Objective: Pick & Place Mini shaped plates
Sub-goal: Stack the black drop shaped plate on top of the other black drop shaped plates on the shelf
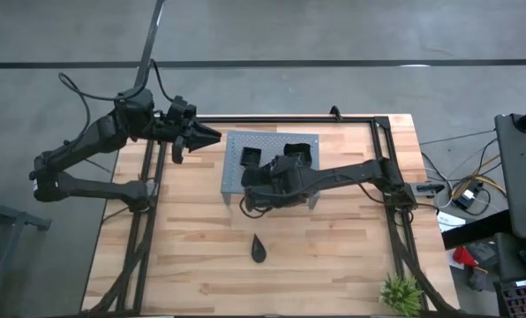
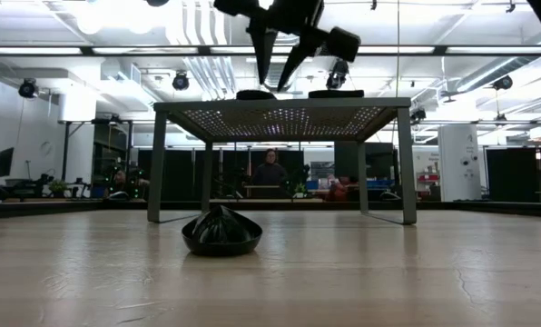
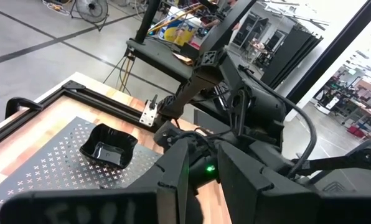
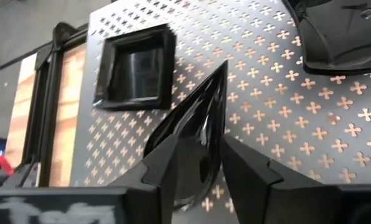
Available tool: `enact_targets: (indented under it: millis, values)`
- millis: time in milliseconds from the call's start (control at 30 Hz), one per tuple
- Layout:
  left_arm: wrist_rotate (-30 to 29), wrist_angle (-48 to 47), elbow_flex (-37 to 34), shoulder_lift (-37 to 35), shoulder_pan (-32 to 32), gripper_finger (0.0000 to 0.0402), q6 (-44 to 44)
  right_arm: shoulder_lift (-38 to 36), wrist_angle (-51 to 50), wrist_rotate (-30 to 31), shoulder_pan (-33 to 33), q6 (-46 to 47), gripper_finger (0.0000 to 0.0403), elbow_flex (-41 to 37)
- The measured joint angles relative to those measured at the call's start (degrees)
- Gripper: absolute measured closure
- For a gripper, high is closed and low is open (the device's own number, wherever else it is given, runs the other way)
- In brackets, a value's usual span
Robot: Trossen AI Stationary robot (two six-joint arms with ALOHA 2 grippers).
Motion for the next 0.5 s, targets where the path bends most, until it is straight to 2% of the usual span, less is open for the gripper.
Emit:
enact_targets:
  millis: [233, 367, 500]
  values:
    - [0.0, -2.23, 0.0, -0.2, -0.02, 0.0321, 0.0, -0.02, 0.0, -0.03, 1.29, -3.97, 0.0265, 1.92]
    - [0.02, -4.74, 0.0, -0.33, -0.01, 0.0321, 0.01, -0.02, 0.6, -0.66, 3.22, -10.04, 0.0266, 3.92]
    - [0.14, -6.53, 0.0, -0.44, -0.02, 0.0321, 0.03, -0.02, 1.81, -4.71, 5.52, -17.37, 0.0276, 6.35]
